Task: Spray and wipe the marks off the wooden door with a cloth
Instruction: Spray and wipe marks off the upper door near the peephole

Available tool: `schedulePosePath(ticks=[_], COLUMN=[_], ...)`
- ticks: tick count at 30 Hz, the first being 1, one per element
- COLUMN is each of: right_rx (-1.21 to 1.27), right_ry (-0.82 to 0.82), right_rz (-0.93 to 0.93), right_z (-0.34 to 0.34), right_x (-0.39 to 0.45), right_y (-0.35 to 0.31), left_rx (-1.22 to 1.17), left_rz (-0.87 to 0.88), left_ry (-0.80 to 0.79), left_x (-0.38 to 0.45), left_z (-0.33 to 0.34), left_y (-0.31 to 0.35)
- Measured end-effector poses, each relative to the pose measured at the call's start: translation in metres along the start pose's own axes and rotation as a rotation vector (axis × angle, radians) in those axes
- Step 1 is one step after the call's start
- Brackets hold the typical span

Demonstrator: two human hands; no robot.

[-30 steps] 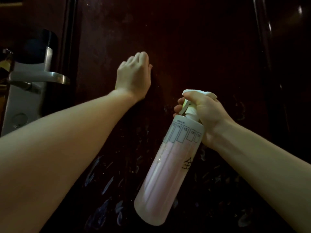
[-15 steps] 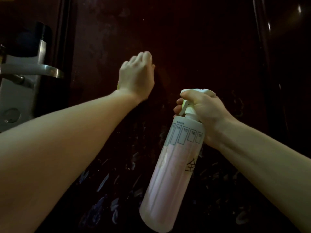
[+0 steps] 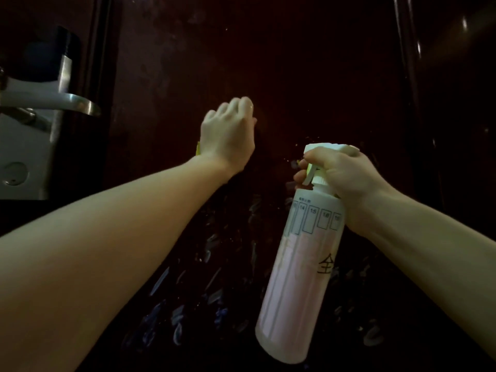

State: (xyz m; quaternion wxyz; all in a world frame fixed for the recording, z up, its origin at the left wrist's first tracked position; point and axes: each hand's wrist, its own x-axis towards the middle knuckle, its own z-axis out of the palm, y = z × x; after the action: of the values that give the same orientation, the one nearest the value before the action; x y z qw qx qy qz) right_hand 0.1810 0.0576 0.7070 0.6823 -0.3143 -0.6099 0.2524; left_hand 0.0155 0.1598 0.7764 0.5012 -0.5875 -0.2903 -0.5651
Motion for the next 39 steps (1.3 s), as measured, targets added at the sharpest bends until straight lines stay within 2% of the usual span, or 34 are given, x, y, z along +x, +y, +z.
schedulePosePath(ticks=[2,4,6,10,12,14,17,18,19,20,24,26,28,30,33,35,37,39], right_rx=[-0.121,-0.219,-0.263,-0.296,-0.317,-0.336,-0.352,-0.351,-0.345,-0.336,-0.331,-0.316,-0.311,-0.3,-0.25,-0.264,-0.286,-0.263], right_ry=[0.024,0.024,0.02,0.037,0.045,0.07,0.081,0.079,0.076,0.068,0.039,0.08,0.124,0.116,0.066,0.033,0.013,0.038], right_rz=[-0.041,-0.063,-0.066,-0.07,-0.082,-0.095,-0.095,-0.088,-0.08,-0.074,-0.086,-0.105,-0.113,-0.097,-0.078,-0.097,-0.112,-0.106], right_z=[-0.004,-0.01,-0.015,-0.024,-0.026,-0.028,-0.032,-0.034,-0.037,-0.04,-0.051,-0.054,-0.057,-0.06,-0.063,-0.063,-0.063,-0.065], right_x=[0.0,0.0,0.001,0.002,0.002,0.002,-0.001,-0.002,-0.003,-0.003,-0.002,-0.001,0.001,0.002,0.001,0.001,0.002,0.005], right_y=[-0.001,0.0,0.002,0.001,0.0,0.0,0.003,0.005,0.008,0.009,0.008,0.007,0.007,0.007,0.007,0.007,0.008,0.009], left_rx=[0.035,0.027,-0.015,-0.08,-0.085,-0.081,-0.033,-0.019,-0.014,-0.015,-0.092,-0.106,-0.109,-0.125,-0.106,-0.054,-0.033,-0.032], left_rz=[-0.06,-0.003,0.137,0.527,0.588,0.457,0.039,-0.034,-0.029,0.044,0.527,0.628,0.657,0.549,0.124,-0.052,-0.075,-0.015], left_ry=[0.009,-0.007,-0.055,-0.193,-0.206,-0.143,-0.015,0.002,0.001,-0.013,-0.2,-0.261,-0.259,-0.191,0.002,0.042,0.052,0.022], left_x=[0.009,0.011,0.005,-0.011,-0.016,-0.013,0.008,0.016,0.021,0.022,0.001,-0.009,-0.019,-0.025,-0.013,0.005,0.022,0.036], left_z=[0.006,0.008,0.008,0.007,0.008,0.012,0.018,0.02,0.022,0.024,0.023,0.02,0.019,0.02,0.022,0.026,0.032,0.037], left_y=[0.006,0.011,0.017,0.03,0.032,0.034,0.046,0.051,0.054,0.056,0.063,0.064,0.063,0.061,0.06,0.059,0.06,0.064])
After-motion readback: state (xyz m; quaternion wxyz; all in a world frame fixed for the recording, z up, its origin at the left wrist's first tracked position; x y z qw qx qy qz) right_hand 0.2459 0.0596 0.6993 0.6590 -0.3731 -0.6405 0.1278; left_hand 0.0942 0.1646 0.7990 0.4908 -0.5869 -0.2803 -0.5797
